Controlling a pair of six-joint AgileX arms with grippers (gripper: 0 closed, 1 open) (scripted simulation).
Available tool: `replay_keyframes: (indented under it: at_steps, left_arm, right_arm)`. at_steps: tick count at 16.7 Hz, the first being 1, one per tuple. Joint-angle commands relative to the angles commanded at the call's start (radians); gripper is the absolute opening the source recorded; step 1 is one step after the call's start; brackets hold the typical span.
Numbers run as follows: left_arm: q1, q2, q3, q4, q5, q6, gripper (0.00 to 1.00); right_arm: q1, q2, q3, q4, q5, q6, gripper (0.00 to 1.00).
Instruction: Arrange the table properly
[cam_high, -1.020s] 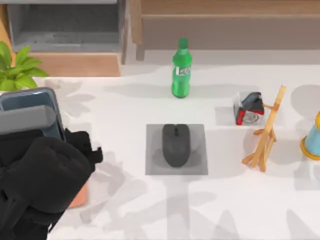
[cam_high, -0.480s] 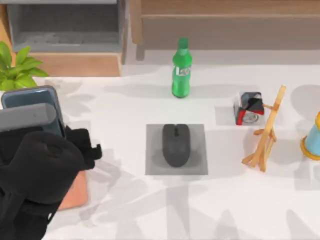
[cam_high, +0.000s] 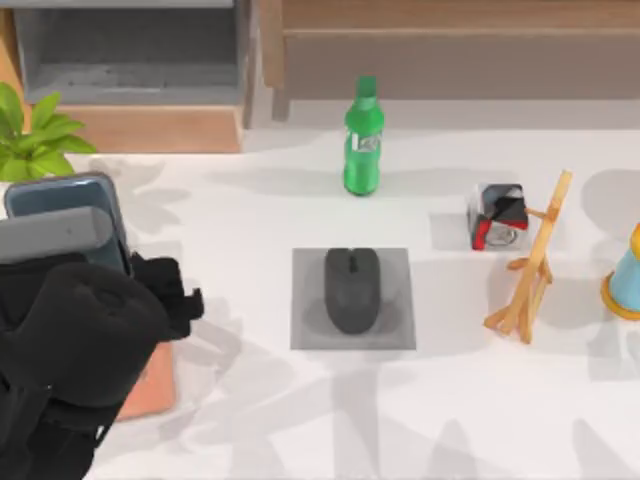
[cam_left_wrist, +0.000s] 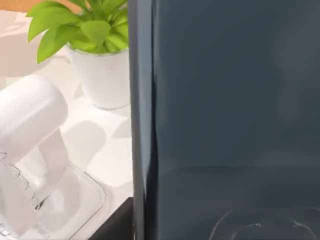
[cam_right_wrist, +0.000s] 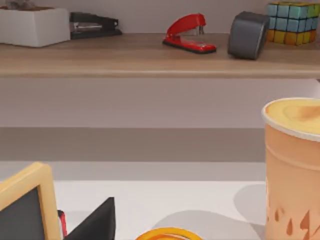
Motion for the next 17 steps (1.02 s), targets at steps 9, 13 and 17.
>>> replay_keyframes:
  at_steps: [9, 13, 17]
  left_arm:
    - [0.000, 0.000, 0.000, 0.000, 0.000, 0.000, 1.00]
    - [0.000, 0.000, 0.000, 0.000, 0.000, 0.000, 1.00]
    - [-0.038, -0.016, 0.003, -0.038, -0.030, -0.039, 1.00]
  right_arm:
    - [0.000, 0.000, 0.000, 0.000, 0.000, 0.000, 1.00]
    - [0.000, 0.000, 0.000, 0.000, 0.000, 0.000, 1.00]
    - [0.000, 0.000, 0.000, 0.000, 0.000, 0.000, 1.00]
